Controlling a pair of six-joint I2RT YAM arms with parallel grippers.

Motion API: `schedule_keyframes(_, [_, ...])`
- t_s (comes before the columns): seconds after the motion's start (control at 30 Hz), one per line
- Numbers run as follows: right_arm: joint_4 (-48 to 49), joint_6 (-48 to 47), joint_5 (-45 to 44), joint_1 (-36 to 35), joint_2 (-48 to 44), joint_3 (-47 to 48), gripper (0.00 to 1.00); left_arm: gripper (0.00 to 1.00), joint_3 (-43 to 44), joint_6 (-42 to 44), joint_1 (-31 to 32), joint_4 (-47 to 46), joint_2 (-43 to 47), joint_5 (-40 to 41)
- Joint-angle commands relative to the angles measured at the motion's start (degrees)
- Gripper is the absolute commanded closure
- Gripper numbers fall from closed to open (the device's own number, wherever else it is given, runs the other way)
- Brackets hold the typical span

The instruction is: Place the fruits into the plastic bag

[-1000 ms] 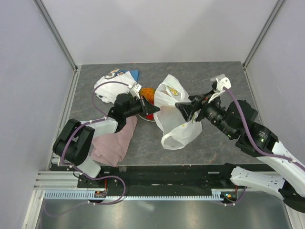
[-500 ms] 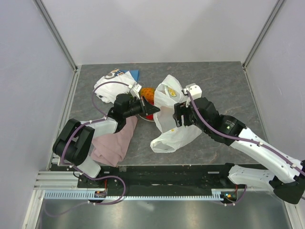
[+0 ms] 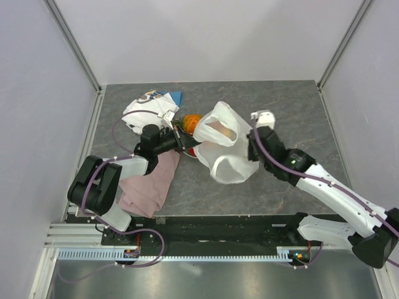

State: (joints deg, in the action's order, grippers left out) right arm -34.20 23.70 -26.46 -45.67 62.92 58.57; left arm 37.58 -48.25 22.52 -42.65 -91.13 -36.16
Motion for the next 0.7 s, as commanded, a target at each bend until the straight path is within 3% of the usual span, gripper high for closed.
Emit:
schedule_keyframes(0.0, [-4.03, -2.34, -7.11, 9.79, -6.21, 5.32, 1.0, 0.98, -1.46, -3.87, -4.41, -5.6, 0.52, -3.21])
schedule_keyframes(0.23, [-6.23, -4.11, -8.01, 12.8, -8.86, 8.14, 1.0, 0.98, -0.85, -3.08, -5.12, -7.08, -0.45, -4.79])
schedule_keyframes(0.3, [-6.06, -3.41, -5.73, 12.71, -9.3, 7.27, 1.0, 0.86, -0.49, -2.55, -5.03, -8.75, 0.16, -6.72])
schedule_keyframes(0.33, [-5.97, -2.97, -5.62, 12.71, -9.48, 6.92, 1.0, 0.61, 0.03, -1.94, -4.69, -8.68, 0.69, -7.25])
schedule_keyframes(0.43, [-6.76, -1.56, -8.6, 12.8, -10.36, 5.86, 1.0, 0.36, 0.47, 1.13, -3.72, -5.87, 4.28, -7.43])
schedule_keyframes(0.53, [-8.52, -0.68, -12.9, 12.71, -10.62, 6.47, 1.0, 0.29, 0.12, 6.92, -3.1, 1.65, 11.29, -3.14])
schedule_keyframes(0.67, [-8.52, 0.11, -12.92, 12.71, -10.45, 5.95, 1.0, 0.26, -1.8, 14.48, -2.75, 11.35, 21.33, 9.22])
